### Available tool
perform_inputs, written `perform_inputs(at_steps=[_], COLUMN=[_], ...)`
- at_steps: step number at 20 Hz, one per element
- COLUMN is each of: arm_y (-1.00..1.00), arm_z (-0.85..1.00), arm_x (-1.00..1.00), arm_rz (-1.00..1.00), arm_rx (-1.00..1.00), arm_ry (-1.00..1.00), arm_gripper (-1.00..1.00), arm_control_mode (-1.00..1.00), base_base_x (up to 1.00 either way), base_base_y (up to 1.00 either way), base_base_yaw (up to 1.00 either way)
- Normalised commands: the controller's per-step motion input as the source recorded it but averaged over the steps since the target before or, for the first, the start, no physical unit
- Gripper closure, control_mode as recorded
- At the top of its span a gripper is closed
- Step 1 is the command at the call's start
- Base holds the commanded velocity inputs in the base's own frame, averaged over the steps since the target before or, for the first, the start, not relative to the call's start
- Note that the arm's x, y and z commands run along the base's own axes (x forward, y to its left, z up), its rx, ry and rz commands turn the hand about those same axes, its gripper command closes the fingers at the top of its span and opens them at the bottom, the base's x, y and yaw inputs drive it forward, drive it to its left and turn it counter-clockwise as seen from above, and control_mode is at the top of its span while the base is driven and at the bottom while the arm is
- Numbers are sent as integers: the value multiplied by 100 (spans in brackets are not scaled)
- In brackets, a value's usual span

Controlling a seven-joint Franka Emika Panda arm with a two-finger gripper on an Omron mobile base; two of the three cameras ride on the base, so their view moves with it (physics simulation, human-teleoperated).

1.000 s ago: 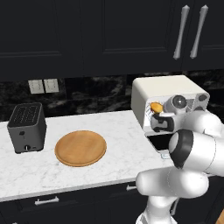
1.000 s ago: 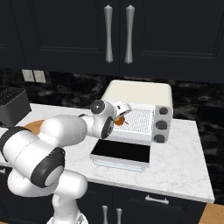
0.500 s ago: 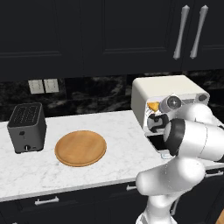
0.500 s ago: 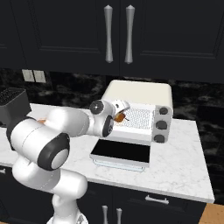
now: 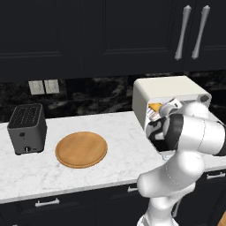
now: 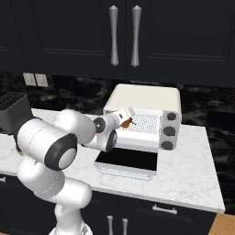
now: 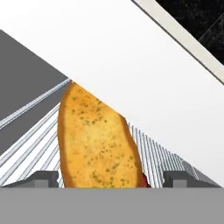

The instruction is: Pick up the kebab skewer and baguette bread, and place them inside the toaster oven. Close the toaster oven door and start by setting the timer.

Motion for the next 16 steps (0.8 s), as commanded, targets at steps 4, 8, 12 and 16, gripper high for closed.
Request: perform_inputs(at_steps=[4,8,12,16], arm_y=[0,0,-4,-18], arm_z=[42,40,37,35], arm_x=[-43,-60,-91,-100], arm_rz=[4,2,3,0], arm_rx=[0,3,11,14], arm_ry=[-19,-15,-7,2], arm_gripper=[-100,-100,-100,-100], arm_control_mode=[-100,-100,-100,-100], base_base_x=[0,0,0,0], base_base_y=[0,0,0,0], base_base_yaw=[0,0,0,0])
